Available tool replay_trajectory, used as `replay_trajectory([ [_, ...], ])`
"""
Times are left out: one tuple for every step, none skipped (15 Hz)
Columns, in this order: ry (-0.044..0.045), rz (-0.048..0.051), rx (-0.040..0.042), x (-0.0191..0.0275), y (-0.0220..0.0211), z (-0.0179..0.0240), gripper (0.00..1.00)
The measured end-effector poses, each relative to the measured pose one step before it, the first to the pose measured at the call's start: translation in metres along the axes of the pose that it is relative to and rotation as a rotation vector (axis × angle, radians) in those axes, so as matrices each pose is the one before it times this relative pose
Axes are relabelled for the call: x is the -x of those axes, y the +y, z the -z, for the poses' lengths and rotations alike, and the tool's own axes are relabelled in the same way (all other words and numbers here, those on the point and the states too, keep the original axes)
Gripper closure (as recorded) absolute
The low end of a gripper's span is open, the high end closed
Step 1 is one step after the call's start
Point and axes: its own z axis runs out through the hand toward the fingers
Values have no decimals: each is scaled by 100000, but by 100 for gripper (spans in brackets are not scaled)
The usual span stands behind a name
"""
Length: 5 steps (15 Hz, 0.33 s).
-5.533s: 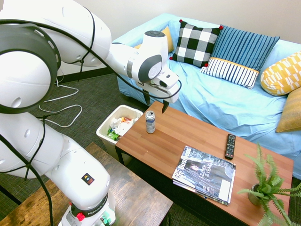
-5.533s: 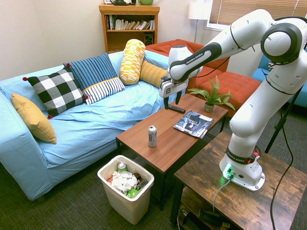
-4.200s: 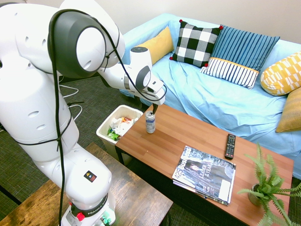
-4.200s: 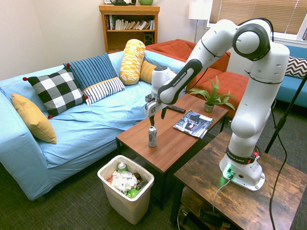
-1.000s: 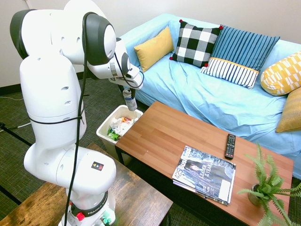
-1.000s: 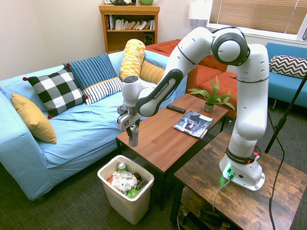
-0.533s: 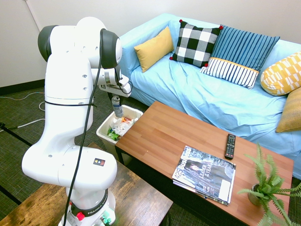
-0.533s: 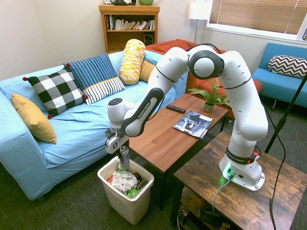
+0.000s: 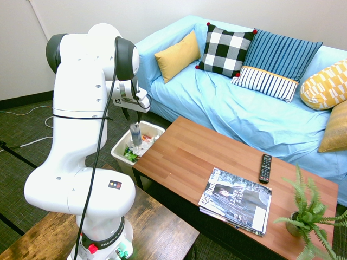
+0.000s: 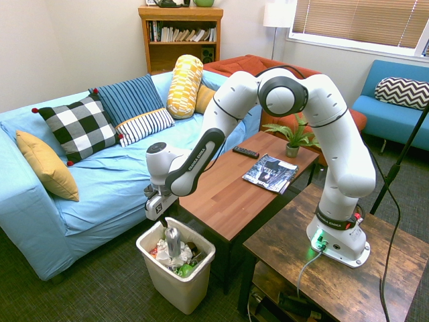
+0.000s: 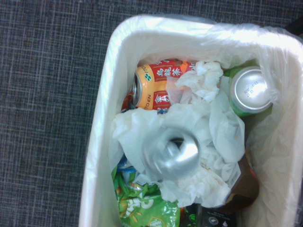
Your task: Throw the can in the trash bin
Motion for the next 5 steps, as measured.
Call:
replay_trajectory([
  [1026, -661, -384, -261, -20, 698, 0],
  [1571, -954, 51, -332, 72, 1066, 0],
  [2648, -1173, 1, -306, 164, 1408, 0],
  [2829, -1295, -292, -155, 347, 1587, 0],
  [2330, -1282, -369, 48, 476, 1613, 0],
])
